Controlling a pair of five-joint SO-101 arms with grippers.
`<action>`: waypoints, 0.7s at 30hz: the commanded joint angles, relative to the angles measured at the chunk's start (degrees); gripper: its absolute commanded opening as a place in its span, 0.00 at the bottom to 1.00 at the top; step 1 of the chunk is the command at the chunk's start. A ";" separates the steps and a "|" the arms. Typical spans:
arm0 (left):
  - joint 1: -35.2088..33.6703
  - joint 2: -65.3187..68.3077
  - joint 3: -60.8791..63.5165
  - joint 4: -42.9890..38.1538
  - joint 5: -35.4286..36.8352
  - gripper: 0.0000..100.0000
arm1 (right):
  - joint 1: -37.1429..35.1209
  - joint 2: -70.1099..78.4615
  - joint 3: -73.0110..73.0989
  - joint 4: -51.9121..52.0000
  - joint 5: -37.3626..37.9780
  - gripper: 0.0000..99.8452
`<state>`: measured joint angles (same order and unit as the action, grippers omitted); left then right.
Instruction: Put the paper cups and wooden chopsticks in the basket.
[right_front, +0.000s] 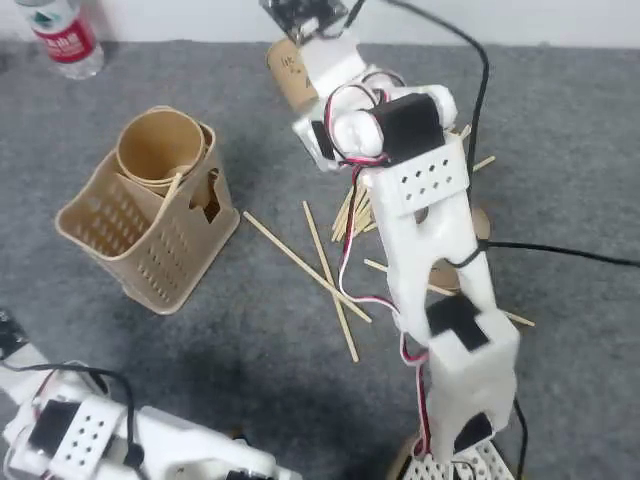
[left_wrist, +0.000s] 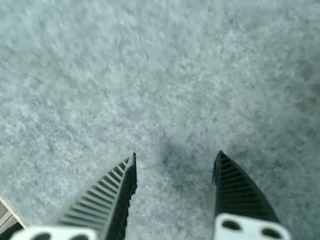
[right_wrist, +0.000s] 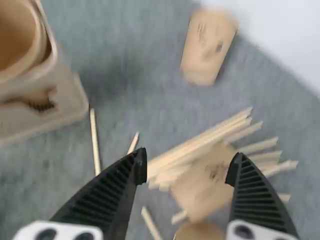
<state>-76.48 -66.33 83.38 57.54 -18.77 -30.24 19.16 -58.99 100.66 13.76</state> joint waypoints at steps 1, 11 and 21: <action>2.11 -1.05 -2.07 3.52 -0.26 0.24 | 0.92 -12.44 14.77 2.33 0.18 0.23; 9.67 -0.97 -15.25 19.08 -5.80 0.24 | 19.47 -44.62 42.37 1.36 13.71 0.17; 19.08 -1.05 -22.29 20.84 -5.80 0.24 | 39.52 -44.26 53.27 0.84 22.07 0.21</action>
<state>-58.81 -66.42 67.56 77.85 -24.40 7.03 -23.56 -6.24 100.66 34.68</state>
